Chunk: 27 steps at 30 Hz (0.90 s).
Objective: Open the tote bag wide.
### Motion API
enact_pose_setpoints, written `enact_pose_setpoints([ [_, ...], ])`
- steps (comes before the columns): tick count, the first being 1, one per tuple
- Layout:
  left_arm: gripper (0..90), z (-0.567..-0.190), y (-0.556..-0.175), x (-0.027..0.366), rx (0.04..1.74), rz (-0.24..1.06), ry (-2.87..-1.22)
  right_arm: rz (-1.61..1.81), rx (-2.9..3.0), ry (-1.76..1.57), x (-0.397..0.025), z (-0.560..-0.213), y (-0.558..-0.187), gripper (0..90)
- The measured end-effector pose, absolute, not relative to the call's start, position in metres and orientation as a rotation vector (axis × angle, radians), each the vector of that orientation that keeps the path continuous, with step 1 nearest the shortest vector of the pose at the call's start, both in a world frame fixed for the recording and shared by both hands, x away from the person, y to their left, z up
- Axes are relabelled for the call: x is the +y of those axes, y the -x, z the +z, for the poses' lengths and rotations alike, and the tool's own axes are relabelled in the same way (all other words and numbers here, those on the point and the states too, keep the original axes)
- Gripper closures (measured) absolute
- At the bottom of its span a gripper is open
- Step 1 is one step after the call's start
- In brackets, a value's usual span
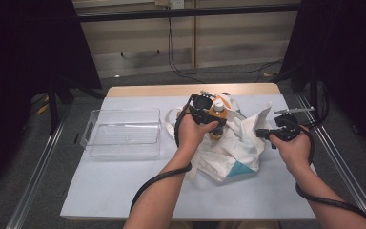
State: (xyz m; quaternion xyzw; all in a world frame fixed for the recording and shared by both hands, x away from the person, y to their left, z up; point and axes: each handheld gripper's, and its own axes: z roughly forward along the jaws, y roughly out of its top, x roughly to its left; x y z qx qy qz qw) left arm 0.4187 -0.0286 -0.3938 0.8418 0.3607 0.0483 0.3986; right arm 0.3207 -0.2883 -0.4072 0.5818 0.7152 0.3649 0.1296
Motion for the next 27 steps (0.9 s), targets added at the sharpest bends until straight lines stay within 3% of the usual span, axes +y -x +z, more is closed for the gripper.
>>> enact_pose_setpoints([
  [21, 29.9, -0.392, -0.423, -0.037, 0.910, 0.152, -2.200, 1.073, 2.078, -1.695, -0.290, -0.407, -0.320, 83.0],
  [27, 30.1, -0.386, -0.420, -0.032, 0.927, 0.130, -2.225, 1.077, 2.068, -1.703, -0.289, -0.409, -0.320, 77.4],
])
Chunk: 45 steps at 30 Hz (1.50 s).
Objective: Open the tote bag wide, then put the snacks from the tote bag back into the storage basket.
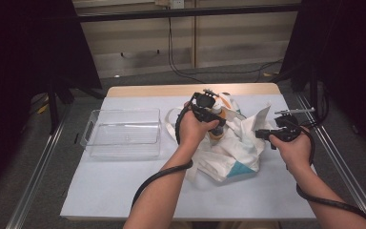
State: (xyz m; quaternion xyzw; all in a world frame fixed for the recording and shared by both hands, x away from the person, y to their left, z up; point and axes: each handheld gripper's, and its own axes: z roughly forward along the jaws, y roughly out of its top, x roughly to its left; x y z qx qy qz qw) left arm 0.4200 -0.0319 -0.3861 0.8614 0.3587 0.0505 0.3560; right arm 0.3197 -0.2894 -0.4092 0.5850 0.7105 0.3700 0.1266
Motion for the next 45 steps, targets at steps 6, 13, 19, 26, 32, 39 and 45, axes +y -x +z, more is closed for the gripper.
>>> enact_pose_setpoints([
  [6, 30.3, -0.378, -0.419, -0.022, 0.953, 0.072, -2.208, 1.087, 2.072, -1.710, -0.288, -0.412, -0.318, 64.4],
  [13, 30.3, -0.361, -0.416, -0.019, 0.951, 0.018, -2.238, 1.077, 2.105, -1.686, -0.288, -0.412, -0.317, 41.2],
  [19, 30.2, -0.351, -0.415, -0.015, 0.947, -0.013, -2.265, 1.077, 2.119, -1.690, -0.287, -0.412, -0.317, 29.6],
  [26, 30.2, -0.344, -0.414, -0.010, 0.941, -0.049, -2.298, 1.065, 2.096, -1.703, -0.286, -0.413, -0.316, 17.1],
  [32, 30.2, -0.337, -0.411, -0.006, 0.951, -0.067, -2.295, 1.059, 2.129, -1.679, -0.290, -0.410, -0.314, 11.2],
  [39, 30.2, -0.327, -0.411, 0.000, 0.950, -0.080, -2.301, 1.059, 2.167, -1.653, -0.294, -0.409, -0.310, 9.9],
  [45, 30.2, -0.317, -0.411, 0.005, 0.946, -0.079, -2.308, 1.051, 2.178, -1.640, -0.294, -0.406, -0.307, 9.9],
])
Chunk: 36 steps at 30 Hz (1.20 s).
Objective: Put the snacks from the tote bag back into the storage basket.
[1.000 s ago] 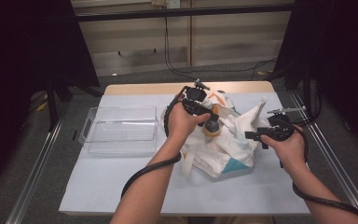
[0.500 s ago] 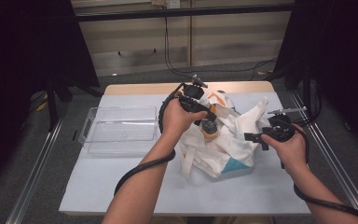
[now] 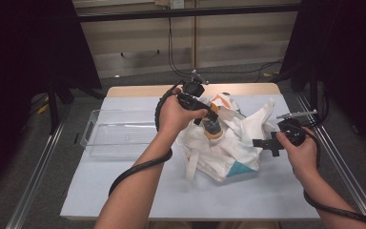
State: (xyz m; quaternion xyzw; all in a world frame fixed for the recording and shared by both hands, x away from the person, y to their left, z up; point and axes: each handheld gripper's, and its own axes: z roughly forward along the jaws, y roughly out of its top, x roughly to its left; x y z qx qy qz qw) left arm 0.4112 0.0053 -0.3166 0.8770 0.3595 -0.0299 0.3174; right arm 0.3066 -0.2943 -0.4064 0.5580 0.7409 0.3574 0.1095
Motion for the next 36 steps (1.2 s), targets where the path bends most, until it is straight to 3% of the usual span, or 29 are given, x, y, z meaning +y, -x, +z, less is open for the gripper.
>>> enact_pose_setpoints([
  [36, 30.2, -0.264, -0.412, 0.074, 1.023, -0.081, -2.351, 1.045, 2.232, -1.582, -0.288, -0.403, -0.294, 9.1],
])
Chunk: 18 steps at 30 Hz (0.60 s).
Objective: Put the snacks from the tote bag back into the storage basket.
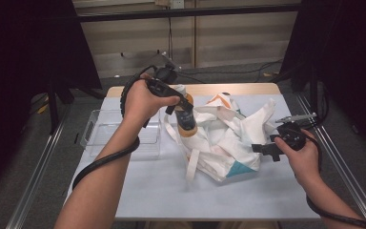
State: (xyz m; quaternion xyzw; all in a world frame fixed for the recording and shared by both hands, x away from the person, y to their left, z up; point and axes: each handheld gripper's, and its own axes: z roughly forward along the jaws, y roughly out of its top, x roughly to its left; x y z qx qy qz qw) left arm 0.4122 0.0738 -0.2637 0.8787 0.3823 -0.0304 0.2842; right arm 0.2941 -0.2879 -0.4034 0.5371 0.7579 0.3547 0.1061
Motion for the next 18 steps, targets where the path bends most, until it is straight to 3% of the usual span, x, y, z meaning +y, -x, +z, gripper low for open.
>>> enact_pose_setpoints([
  [18, 30.2, -0.255, -0.417, 0.113, 1.102, -0.034, -2.355, 1.024, 2.263, -1.576, -0.283, -0.404, -0.298, 9.1],
])
